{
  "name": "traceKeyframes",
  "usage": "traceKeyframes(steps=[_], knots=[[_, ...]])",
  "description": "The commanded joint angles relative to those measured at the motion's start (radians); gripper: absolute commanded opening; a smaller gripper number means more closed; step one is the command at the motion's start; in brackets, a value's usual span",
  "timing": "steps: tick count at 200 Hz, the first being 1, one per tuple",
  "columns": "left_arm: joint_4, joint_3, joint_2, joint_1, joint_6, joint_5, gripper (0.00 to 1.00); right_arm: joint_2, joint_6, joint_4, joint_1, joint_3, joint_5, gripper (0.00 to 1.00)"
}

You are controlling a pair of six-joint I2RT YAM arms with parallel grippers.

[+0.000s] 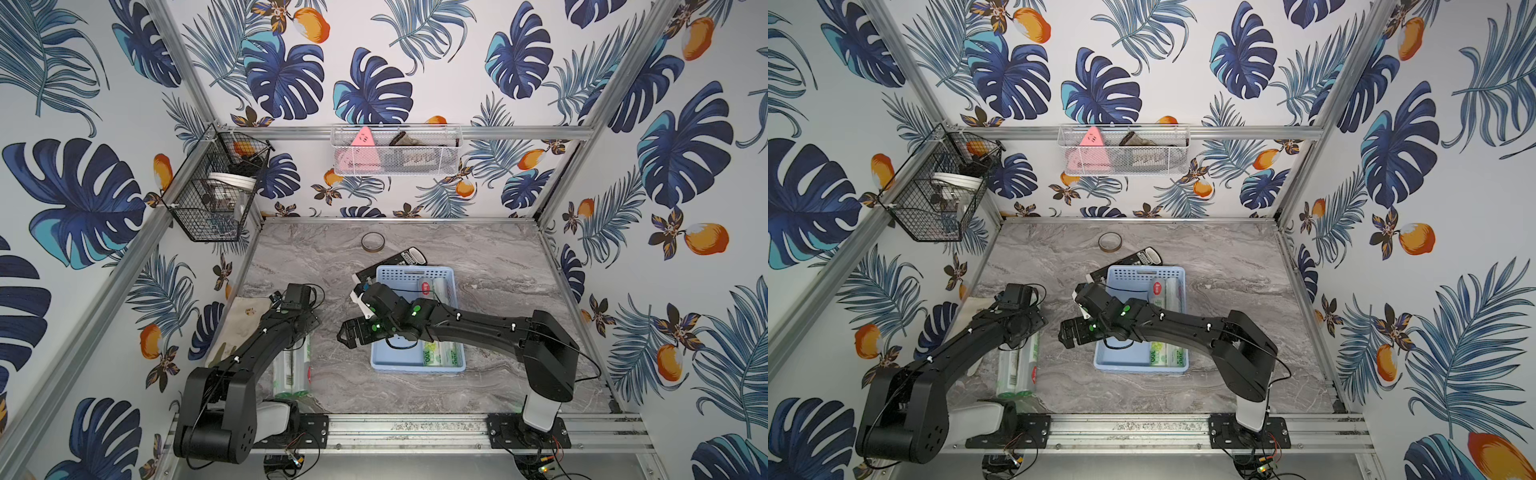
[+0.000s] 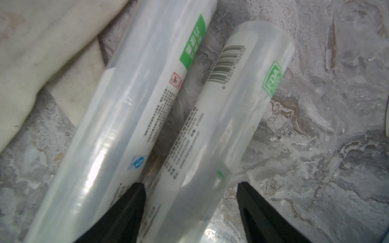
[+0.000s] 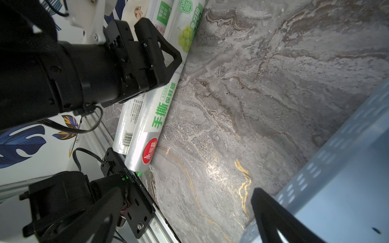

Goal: Put the plastic wrap into the basket
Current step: Pick up the plastic wrap from the center of the board.

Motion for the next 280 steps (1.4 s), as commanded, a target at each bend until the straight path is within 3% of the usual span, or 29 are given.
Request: traceKeyframes(steps=[1, 74, 116, 175, 201, 280], knots=[[0.029, 0.000, 0.011, 0.002, 0.030, 0.042, 0.76, -0.006, 0.008, -0.004, 0.001, -0.002, 0.011, 1.00], [0.098, -0.037, 0.050, -0.001, 0.024, 0.167, 0.75, -0.007, 0.008, -0.007, 0.001, -0.005, 0.021, 1.00], [0.108, -0.049, 0.069, -0.004, 0.038, 0.173, 0.74, -0.016, 0.009, -0.004, 0.001, -0.016, 0.031, 1.00], [0.129, -0.046, 0.129, -0.021, 0.056, 0.196, 0.58, -0.029, 0.010, -0.011, 0.001, -0.030, 0.054, 1.00], [0.113, -0.038, 0.133, -0.036, 0.060, 0.182, 0.60, -0.034, 0.007, -0.019, 0.001, -0.033, 0.064, 1.00], [0.067, 0.008, 0.013, -0.091, 0.068, 0.181, 0.40, -0.110, 0.028, -0.009, -0.002, -0.095, 0.172, 1.00]])
